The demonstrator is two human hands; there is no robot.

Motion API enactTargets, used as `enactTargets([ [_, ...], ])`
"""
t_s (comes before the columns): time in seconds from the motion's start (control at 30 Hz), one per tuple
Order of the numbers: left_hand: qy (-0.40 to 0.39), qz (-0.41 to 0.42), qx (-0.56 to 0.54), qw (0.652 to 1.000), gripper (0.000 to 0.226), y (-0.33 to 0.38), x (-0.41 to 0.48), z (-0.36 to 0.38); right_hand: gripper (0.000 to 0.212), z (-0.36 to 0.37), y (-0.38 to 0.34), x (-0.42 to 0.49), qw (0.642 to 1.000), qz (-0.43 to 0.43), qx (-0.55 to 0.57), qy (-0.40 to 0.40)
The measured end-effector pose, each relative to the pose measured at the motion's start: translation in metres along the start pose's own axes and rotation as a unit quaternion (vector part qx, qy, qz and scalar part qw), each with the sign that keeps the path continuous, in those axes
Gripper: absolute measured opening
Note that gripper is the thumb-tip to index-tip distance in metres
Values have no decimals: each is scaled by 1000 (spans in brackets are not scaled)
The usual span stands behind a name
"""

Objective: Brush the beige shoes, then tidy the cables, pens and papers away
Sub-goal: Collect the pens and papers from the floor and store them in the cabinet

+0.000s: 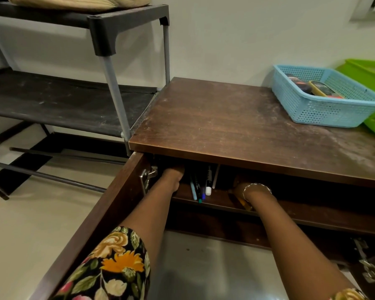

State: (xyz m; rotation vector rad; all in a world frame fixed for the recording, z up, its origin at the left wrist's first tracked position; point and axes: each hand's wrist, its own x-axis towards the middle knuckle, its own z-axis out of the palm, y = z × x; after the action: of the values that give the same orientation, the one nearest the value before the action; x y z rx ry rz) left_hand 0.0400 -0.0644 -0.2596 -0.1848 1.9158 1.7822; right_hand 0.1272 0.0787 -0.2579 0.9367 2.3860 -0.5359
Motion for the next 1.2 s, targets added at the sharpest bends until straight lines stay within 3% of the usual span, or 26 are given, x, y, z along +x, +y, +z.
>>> enactTargets([
  [0.13, 13, -2, 81, 997, 41, -4, 4, -1, 56, -2, -3, 1, 996, -4, 76, 54],
  [0.33, 1, -15, 255, 967, 42, -5, 2, -6, 65, -4, -11, 1, 987, 8, 162, 19],
  [0.47, -15, -3, 346, 938, 41, -3, -6, 2, 66, 4, -31, -4, 983, -80, 152, 70],
  [0.6, -34, -3, 359, 933, 39, -5, -6, 8, 48, 12, -50, -7, 977, -124, 143, 97],
  [0.7, -14, -9, 364, 931, 39, -5, -3, 2, 47, 16, -59, -5, 972, -143, 152, 105],
  [0.8, -3, -17, 384, 923, 42, 1, -6, -1, 46, 10, -52, 2, 975, -104, 181, 81],
  [0.9, -31, -5, 411, 911, 43, 7, -10, 5, 44, 7, -22, 11, 979, -35, 197, 41],
  [1.0, -61, 30, 405, 912, 42, 11, -17, 22, 42, 6, -1, 25, 971, -23, 235, 34],
  [1.2, -99, 20, 357, 928, 48, 11, -22, 45, 32, -3, -9, 12, 979, -103, 168, 50],
])
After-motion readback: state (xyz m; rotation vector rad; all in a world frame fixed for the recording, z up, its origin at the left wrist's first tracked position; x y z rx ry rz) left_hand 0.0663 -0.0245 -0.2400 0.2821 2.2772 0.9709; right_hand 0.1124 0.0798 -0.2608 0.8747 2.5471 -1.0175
